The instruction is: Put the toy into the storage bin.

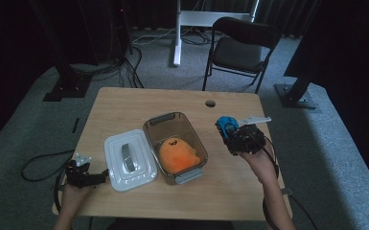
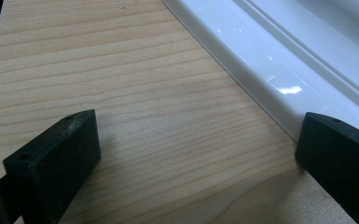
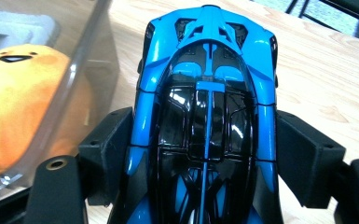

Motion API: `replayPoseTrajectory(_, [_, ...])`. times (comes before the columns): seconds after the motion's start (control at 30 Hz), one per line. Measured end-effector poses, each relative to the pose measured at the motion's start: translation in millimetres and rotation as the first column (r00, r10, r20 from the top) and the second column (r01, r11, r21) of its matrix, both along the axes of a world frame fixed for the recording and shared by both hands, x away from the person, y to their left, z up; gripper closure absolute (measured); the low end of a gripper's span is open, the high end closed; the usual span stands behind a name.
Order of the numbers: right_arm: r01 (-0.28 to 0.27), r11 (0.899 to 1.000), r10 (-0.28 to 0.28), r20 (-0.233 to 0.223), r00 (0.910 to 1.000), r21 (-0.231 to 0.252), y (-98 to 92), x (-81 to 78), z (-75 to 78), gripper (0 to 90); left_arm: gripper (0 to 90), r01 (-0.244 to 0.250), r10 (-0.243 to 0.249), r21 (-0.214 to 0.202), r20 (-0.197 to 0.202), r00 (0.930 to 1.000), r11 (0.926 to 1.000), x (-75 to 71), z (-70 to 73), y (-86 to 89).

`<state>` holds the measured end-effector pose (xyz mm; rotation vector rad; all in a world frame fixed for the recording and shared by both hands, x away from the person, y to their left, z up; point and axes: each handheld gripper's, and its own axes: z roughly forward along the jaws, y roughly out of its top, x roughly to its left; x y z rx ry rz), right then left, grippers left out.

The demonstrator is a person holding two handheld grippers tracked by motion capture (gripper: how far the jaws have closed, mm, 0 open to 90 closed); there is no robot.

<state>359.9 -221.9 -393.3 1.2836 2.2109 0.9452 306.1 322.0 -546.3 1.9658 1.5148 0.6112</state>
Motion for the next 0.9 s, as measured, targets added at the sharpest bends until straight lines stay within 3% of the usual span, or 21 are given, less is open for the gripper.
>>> replayPoseTrajectory(0.4, [-0.065, 0.998, 0.065, 0.007, 0.9978, -0.011, 27.4, 3.5, 6.6, 25.2, 0.3, -0.001, 0.001, -0.001, 0.001, 1.0, 1.0, 0.0, -0.1, -0.1])
replayPoseTrajectory(0.9, [-0.153, 0.988, 0.153, -0.001, 0.9882, -0.003, 76.5, 9.7, 12.8, 25.2, 0.3, -0.001, 0.001, -0.001, 0.001, 1.0, 1.0, 0.0, 0.0, -0.1])
